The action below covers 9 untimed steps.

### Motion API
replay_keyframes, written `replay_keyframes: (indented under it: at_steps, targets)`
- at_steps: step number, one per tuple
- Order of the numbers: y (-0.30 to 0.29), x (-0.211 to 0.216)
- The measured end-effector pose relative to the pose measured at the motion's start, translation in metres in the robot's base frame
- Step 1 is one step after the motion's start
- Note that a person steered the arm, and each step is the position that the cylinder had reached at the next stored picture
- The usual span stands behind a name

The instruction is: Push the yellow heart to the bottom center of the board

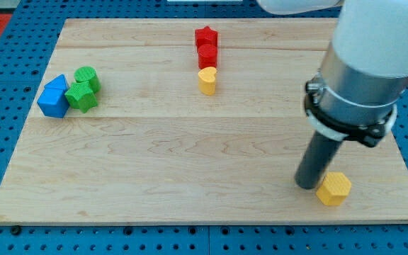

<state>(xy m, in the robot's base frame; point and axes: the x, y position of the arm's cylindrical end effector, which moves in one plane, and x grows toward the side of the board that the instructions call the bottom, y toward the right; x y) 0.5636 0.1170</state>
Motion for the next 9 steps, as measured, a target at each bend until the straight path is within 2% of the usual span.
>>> replay_keyframes:
  at_steps: [2, 3, 4, 5, 6, 8, 9]
  targets:
    - [-0.043, -0.098]
    - [-0.045, -0.154]
    - [-0.044, -0.181]
    - [-0.075, -0.194]
    - [-0.077, -0.218]
    - [-0.126, -0.224]
    - [-0.136, -0.213]
